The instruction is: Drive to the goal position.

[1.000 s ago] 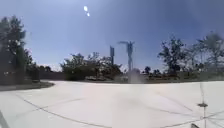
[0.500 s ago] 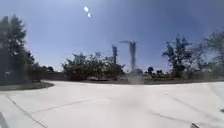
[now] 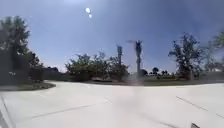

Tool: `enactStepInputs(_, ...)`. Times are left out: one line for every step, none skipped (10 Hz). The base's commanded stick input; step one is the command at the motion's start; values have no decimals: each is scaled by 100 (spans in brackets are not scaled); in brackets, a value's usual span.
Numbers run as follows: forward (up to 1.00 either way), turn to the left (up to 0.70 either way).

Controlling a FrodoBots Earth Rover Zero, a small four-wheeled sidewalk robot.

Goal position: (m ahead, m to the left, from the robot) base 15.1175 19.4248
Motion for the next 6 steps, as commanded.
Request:
enactStepInputs(70,0)
enactStepInputs(70,0)
enactStepInputs(70,0)
enactStepInputs(70,0)
enactStepInputs(70,0)
enactStepInputs(70,0)
